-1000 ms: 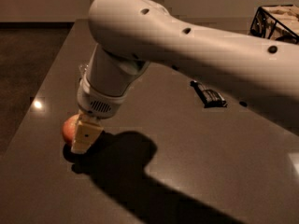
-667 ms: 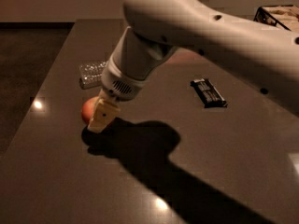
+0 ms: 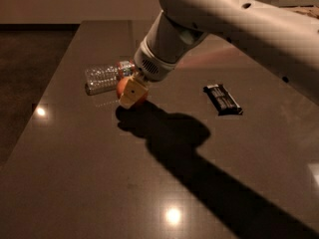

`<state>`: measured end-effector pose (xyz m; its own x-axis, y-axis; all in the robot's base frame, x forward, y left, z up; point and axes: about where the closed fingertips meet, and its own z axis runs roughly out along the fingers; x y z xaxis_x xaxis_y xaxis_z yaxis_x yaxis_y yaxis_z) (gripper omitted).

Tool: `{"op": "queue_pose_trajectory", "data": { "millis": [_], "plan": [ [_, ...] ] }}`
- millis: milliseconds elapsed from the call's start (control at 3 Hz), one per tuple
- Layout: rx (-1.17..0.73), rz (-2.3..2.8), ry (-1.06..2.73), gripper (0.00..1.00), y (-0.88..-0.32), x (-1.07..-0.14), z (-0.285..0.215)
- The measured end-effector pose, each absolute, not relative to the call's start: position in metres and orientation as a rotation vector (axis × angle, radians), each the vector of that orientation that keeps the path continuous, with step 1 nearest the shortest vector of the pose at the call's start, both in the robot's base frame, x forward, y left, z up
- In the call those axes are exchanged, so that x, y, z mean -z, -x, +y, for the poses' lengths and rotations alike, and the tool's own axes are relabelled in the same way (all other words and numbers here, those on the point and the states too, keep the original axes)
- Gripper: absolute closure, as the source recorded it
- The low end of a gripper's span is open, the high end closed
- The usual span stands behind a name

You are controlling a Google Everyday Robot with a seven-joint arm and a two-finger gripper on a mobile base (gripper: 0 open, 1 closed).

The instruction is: Move apple near water bottle

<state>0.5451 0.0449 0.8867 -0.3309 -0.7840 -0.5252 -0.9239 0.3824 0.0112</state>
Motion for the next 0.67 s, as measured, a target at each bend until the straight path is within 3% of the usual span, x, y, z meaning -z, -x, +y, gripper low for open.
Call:
{"op": "queue_pose_trajectory", "data": {
  "millis": [333,667],
  "plan": [
    [-0.350,2.288,1.374,1.00,-0.578,-0.877,0.029],
    [-0.303,2.330,1.328,0.81,-0.597,-0.868,0.028]
  ]
}}
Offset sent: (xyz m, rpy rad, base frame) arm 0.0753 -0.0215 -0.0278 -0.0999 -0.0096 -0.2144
